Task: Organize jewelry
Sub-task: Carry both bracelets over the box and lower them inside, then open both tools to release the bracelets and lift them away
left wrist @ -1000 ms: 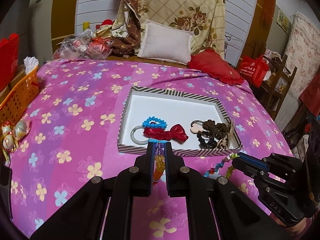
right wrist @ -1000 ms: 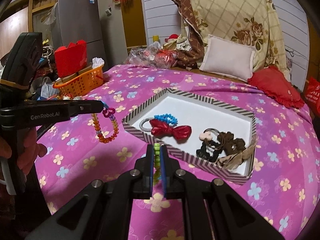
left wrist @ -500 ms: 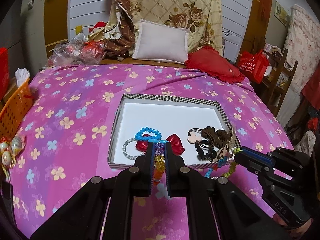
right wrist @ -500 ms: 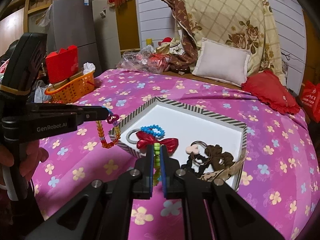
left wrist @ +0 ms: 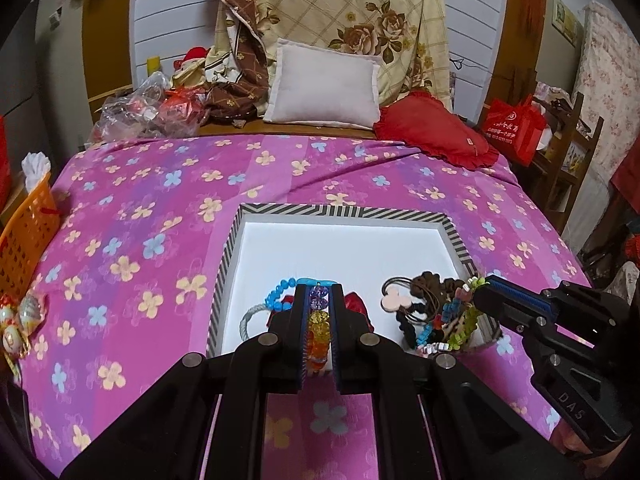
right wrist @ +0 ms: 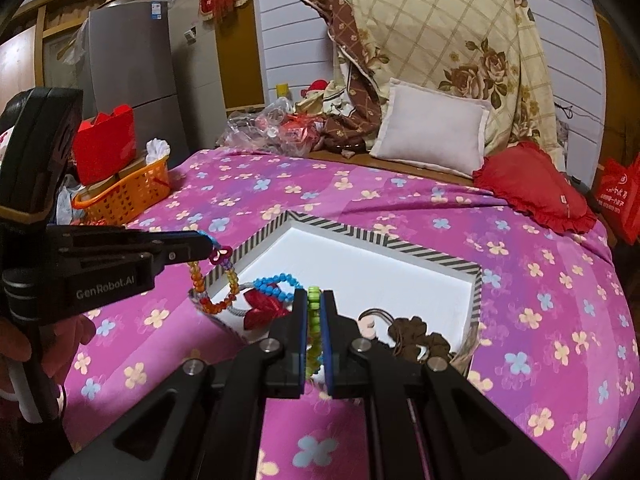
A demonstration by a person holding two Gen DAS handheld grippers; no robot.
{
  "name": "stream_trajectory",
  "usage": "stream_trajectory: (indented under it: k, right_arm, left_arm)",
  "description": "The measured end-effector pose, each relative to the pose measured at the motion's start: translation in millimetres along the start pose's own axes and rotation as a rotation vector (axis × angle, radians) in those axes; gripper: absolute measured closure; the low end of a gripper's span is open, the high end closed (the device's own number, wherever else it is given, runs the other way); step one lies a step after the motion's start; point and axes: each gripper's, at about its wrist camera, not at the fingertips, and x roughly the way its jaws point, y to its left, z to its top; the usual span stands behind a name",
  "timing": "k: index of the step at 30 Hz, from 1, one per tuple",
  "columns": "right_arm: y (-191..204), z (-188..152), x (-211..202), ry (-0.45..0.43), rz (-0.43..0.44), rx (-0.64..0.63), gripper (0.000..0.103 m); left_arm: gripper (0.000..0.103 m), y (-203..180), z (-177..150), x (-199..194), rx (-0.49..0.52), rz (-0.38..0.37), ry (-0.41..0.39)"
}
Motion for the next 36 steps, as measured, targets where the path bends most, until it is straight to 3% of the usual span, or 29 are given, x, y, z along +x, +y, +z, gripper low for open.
stream_trajectory:
  k: [11, 21, 27, 30, 32, 36]
  right_arm:
    - [-18.9, 4.5, 49.8, 0.054, 0.033, 0.07, 0.097]
    - [-43.2, -32.8, 90.4, 0.168, 0.0, 0.132, 0.097]
    - [-50.1, -48.6, 100.5, 0.213, -0.042, 0.141, 0.097]
    - [-48.3, -53.8, 102.3, 0.241, -0.081, 0.131, 0.076]
    - [-48.5, -56.6, 96.4, 0.23, -0.09, 0.14, 0.056]
    - [-48.0, -57.3, 80.6, 0.205, -0.093, 0.157, 0.054]
  left_arm:
    - [0.101, 0.9, 10.0, 47.9, -0.032, -0.02, 0.031]
    - [0.101, 15.0, -20.8, 96.1, -0.075, 0.011, 0.137]
    - [0.098, 19.0, -31.6, 103.2, -0.086, 0.041, 0.15]
    - [0.077, 17.7, -34.0, 101.5, -0.072, 0.06, 0.136]
    - [0.074, 16.9, -34.8, 97.4, -0.06, 0.06, 0.123]
    - [0.069, 15.9, -36.2, 86.6, -0.046, 0.1, 0.103]
